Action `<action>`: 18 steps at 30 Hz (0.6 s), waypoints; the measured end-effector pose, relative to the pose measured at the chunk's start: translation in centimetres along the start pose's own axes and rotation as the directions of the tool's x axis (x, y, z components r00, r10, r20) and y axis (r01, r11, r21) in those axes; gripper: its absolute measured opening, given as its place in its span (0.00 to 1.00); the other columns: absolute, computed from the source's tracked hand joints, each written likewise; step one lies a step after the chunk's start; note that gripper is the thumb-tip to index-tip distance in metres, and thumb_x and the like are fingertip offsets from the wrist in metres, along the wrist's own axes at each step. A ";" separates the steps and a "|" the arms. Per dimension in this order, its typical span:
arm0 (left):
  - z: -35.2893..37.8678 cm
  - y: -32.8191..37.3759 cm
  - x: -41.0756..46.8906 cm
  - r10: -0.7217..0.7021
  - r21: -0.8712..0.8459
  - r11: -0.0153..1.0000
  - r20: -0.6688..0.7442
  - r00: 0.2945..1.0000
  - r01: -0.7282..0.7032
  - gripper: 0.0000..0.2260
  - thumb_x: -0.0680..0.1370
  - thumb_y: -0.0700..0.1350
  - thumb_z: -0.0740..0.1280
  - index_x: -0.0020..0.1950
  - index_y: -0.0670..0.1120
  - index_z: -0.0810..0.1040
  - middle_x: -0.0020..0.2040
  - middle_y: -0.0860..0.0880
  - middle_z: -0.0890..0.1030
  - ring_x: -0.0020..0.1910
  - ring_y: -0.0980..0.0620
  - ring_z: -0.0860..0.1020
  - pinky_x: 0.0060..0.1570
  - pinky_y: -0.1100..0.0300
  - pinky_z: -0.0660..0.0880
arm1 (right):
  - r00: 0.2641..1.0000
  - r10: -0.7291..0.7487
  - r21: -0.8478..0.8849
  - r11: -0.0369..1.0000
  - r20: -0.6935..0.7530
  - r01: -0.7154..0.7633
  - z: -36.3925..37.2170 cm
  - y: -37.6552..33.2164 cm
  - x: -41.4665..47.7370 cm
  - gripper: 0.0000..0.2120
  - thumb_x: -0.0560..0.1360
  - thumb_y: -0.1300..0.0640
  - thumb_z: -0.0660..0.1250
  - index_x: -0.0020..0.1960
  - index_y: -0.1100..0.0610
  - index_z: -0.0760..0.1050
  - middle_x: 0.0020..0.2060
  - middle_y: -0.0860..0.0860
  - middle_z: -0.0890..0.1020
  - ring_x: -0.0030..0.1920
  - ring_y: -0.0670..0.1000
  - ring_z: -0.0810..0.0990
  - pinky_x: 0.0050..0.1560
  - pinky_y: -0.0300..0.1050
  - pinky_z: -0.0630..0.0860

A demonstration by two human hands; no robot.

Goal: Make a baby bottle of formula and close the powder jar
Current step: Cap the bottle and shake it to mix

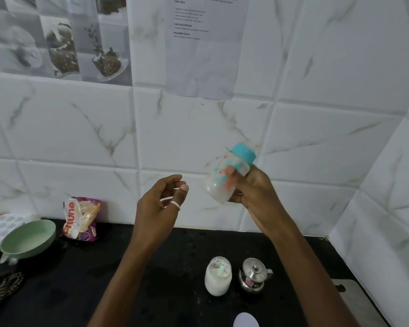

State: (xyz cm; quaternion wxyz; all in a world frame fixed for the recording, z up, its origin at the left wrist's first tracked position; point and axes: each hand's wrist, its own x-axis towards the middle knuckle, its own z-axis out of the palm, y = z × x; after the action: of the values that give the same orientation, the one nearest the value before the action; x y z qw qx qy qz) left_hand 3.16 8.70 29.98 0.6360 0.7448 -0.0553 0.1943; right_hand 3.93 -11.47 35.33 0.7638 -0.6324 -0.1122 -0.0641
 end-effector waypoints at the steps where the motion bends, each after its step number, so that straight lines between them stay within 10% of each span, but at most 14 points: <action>1: -0.1 0.1 -0.1 0.000 -0.001 1.000 -0.002 1.000 0.000 0.07 0.82 0.52 0.70 0.59 0.62 0.79 0.51 0.65 0.84 0.52 0.70 0.80 0.45 0.76 0.74 | 1.000 -0.009 0.034 0.999 -0.020 0.010 -0.3 0.0 0.2 0.26 0.70 0.45 0.72 0.64 0.54 0.76 0.58 0.54 0.85 0.60 0.59 0.84 0.53 0.55 0.84; 4: -0.3 0.1 -0.3 -0.009 -0.001 1.000 -0.006 1.000 0.009 0.08 0.82 0.52 0.70 0.60 0.61 0.80 0.52 0.63 0.84 0.53 0.69 0.80 0.45 0.76 0.74 | 0.983 -0.031 0.363 0.927 -0.183 0.097 -0.4 -0.4 0.4 0.23 0.78 0.48 0.69 0.67 0.59 0.73 0.59 0.57 0.85 0.57 0.61 0.86 0.51 0.55 0.84; 9: -0.3 0.4 -0.4 -0.018 -0.006 1.000 -0.013 1.000 0.018 0.08 0.82 0.51 0.70 0.60 0.59 0.80 0.52 0.63 0.84 0.52 0.70 0.80 0.47 0.74 0.73 | 0.999 0.032 -0.030 0.999 0.029 -0.031 -0.2 0.7 -0.6 0.30 0.71 0.43 0.76 0.66 0.57 0.75 0.60 0.57 0.84 0.61 0.61 0.84 0.55 0.61 0.83; 13: -0.4 0.4 -0.7 -0.017 -0.010 1.000 -0.009 1.000 0.017 0.08 0.82 0.50 0.70 0.61 0.58 0.81 0.52 0.62 0.84 0.52 0.70 0.80 0.45 0.78 0.73 | 0.990 -0.035 0.365 0.927 -0.134 0.082 -1.0 0.1 -0.4 0.29 0.77 0.49 0.71 0.73 0.60 0.70 0.65 0.61 0.81 0.58 0.63 0.84 0.50 0.55 0.83; 18: -0.1 0.6 -0.8 -0.018 -0.021 1.000 -0.008 1.000 0.018 0.09 0.82 0.51 0.70 0.61 0.58 0.81 0.53 0.61 0.85 0.52 0.69 0.81 0.47 0.74 0.74 | 0.998 0.023 0.014 1.000 0.054 -0.024 -0.6 0.7 -1.4 0.29 0.73 0.49 0.76 0.70 0.58 0.72 0.62 0.59 0.82 0.63 0.62 0.82 0.55 0.62 0.83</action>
State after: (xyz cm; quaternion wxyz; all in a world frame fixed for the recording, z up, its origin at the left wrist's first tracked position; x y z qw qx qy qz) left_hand 2.23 8.54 30.28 0.6457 0.7378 -0.0481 0.1911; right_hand 2.78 -12.03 34.22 0.7659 -0.6294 -0.1256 -0.0373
